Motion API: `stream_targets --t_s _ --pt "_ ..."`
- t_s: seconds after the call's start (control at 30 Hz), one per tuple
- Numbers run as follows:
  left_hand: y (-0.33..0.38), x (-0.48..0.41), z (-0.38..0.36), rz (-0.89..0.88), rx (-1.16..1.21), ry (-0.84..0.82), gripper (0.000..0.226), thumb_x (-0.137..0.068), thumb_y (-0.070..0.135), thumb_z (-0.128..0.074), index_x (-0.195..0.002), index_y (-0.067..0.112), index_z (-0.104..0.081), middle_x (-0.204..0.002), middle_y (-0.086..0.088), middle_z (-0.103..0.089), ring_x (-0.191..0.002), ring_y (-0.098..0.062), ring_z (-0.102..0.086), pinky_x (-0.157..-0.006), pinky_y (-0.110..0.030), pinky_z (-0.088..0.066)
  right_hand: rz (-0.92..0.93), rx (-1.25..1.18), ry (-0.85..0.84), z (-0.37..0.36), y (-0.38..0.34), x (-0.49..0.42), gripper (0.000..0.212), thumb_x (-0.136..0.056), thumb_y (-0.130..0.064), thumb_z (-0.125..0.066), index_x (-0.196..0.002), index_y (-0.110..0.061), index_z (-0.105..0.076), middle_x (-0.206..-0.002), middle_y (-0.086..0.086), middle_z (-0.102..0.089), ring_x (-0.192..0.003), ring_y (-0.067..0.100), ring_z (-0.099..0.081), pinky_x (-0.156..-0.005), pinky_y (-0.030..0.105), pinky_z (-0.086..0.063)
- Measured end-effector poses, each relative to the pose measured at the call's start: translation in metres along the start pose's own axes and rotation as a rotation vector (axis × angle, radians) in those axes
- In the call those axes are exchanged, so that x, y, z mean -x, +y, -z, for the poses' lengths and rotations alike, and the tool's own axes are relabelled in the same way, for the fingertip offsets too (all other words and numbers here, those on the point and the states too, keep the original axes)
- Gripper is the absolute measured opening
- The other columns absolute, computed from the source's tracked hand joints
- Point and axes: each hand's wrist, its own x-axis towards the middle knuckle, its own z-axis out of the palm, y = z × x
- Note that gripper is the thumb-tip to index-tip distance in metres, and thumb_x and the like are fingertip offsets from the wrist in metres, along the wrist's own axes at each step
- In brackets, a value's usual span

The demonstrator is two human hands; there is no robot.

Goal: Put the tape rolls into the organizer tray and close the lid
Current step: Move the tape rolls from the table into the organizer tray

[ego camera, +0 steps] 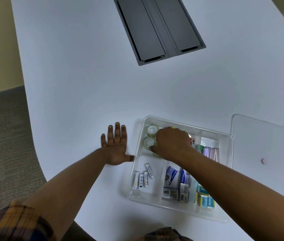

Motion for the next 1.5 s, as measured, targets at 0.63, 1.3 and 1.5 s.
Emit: stream_targets --t_s 0.63,1.3,1.5 --pt "-0.004 -0.007 -0.006 0.023 -0.029 0.052 0.124 -0.07 0.08 -0.048 -0.106 0.033 0.061 -0.121 0.003 0.064 -0.115 -0.026 0.056 -0.106 -0.055 0.022 -0.072 -0.314 0.129 -0.013 -0.008 0.006 0.038 -0.066 -0.05 -0.068 -0.091 -0.026 -0.052 -0.079 -0.008 -0.054 -0.066 0.017 -0.05 -0.056 0.028 -0.034" --pt "0.003 0.001 0.002 0.009 -0.001 0.004 0.119 -0.077 0.072 -0.051 -0.125 0.023 0.045 -0.136 -0.004 0.053 -0.127 -0.03 0.046 -0.109 -0.055 0.019 -0.081 -0.207 0.154 -0.008 0.005 -0.002 0.029 -0.086 -0.044 -0.062 -0.106 -0.024 -0.063 -0.112 -0.002 -0.063 -0.088 0.026 -0.065 -0.062 0.029 -0.039" --pt "0.001 0.001 0.001 0.001 0.003 -0.003 0.118 -0.077 0.073 -0.05 -0.123 0.024 0.047 -0.132 -0.003 0.056 -0.124 -0.028 0.049 -0.108 -0.055 0.02 -0.091 -0.169 0.183 -0.01 0.005 -0.007 0.031 -0.088 -0.047 -0.054 -0.103 -0.022 -0.065 -0.1 0.001 -0.067 -0.085 0.026 -0.065 -0.06 0.028 -0.037"
